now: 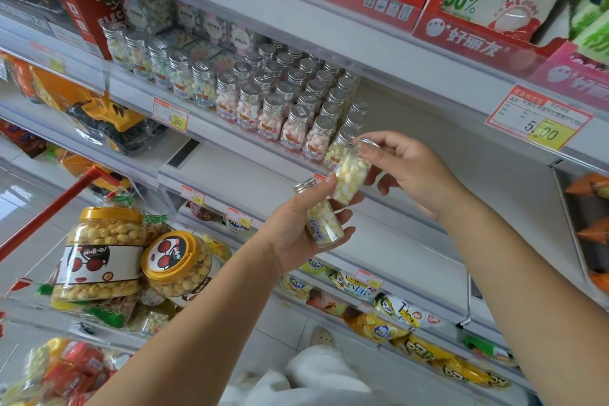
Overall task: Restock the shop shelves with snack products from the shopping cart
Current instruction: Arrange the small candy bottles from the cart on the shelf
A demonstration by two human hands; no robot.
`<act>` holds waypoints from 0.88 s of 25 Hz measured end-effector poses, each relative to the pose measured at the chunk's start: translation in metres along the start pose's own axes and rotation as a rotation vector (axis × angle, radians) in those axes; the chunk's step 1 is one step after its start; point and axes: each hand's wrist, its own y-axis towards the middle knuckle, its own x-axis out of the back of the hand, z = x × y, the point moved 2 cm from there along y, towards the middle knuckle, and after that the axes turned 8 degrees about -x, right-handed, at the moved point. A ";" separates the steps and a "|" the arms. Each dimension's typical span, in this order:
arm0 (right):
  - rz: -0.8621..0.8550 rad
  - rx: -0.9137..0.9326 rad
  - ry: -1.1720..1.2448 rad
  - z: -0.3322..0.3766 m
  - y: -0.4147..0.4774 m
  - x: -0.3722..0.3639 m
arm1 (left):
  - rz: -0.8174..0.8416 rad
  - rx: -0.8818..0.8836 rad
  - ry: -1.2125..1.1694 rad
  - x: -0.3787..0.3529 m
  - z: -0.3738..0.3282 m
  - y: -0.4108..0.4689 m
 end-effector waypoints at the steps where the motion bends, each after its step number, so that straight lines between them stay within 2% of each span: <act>1: -0.003 -0.001 0.031 -0.002 -0.001 0.002 | 0.007 0.004 0.005 0.000 0.001 0.000; 6: 0.053 0.014 0.073 -0.015 0.000 0.021 | -0.011 0.009 -0.023 0.003 0.000 0.003; 10: -0.104 0.082 -0.327 -0.022 0.022 0.054 | -0.078 -0.019 -0.037 0.004 -0.004 0.005; 13: -0.089 0.030 -0.607 -0.026 0.038 0.066 | -0.097 -0.036 -0.034 0.003 -0.004 0.006; 16: -0.020 -0.042 -0.540 -0.026 0.041 0.067 | -0.101 -0.041 -0.043 0.004 -0.003 0.008; 17: -0.054 -0.060 -0.495 -0.026 0.040 0.064 | -0.100 -0.042 -0.047 0.004 -0.003 0.009; 20: -0.354 -0.133 -0.532 -0.028 0.041 0.059 | -0.093 -0.046 -0.049 0.001 -0.004 0.010; 22: -0.435 -0.142 -0.530 -0.027 0.041 0.055 | -0.085 -0.040 -0.052 0.000 -0.004 0.010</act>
